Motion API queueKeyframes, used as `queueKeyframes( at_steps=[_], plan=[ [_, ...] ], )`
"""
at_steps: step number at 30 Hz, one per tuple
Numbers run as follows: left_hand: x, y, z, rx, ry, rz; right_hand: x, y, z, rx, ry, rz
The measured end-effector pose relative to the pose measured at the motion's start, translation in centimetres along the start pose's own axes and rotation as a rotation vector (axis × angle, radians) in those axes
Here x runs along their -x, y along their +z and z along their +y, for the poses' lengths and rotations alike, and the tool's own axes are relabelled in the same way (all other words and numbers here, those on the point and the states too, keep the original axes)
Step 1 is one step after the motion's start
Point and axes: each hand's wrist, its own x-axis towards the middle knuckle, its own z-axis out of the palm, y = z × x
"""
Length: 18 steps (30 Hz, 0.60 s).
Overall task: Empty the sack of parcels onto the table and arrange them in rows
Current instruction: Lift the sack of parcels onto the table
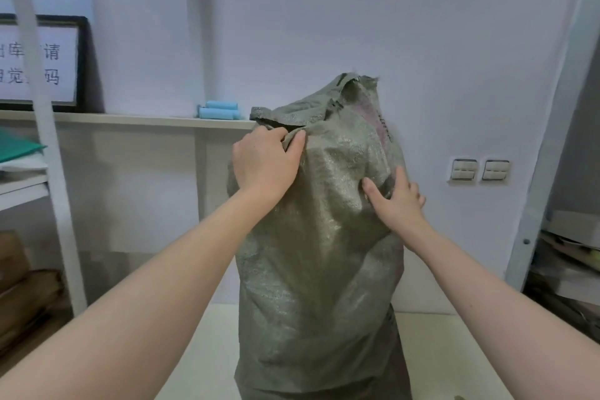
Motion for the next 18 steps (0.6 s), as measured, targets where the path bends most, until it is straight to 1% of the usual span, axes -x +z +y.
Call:
queueKeyframes(
  at_steps=[3,5,7,9,11,14,18],
  plan=[
    [1.3,-2.8,-1.8,0.081,-0.074,-0.016,2.6,0.6,-3.0,0.038,-0.043,-0.002],
    [2.0,-4.6,-2.6,0.126,-0.143,-0.108,4.6,1.2,-4.5,0.043,-0.064,0.012],
    [2.6,-6.2,-3.0,0.156,-0.17,-0.204,6.6,1.8,-5.3,0.027,-0.078,0.045],
    [3.3,-7.4,-3.2,0.179,-0.181,-0.217,8.5,2.2,-5.8,-0.009,-0.071,0.073],
    [4.2,-8.2,-3.4,0.2,-0.222,-0.234,10.0,2.4,-6.1,-0.025,-0.043,0.067],
    [5.9,-9.2,-3.8,0.123,-0.294,-0.321,11.3,2.3,-6.6,-0.016,0.008,-0.017],
    [7.8,-10.8,-4.5,0.06,-0.346,-0.3,11.7,2.2,-6.6,-0.095,0.053,-0.177]
  ],
)
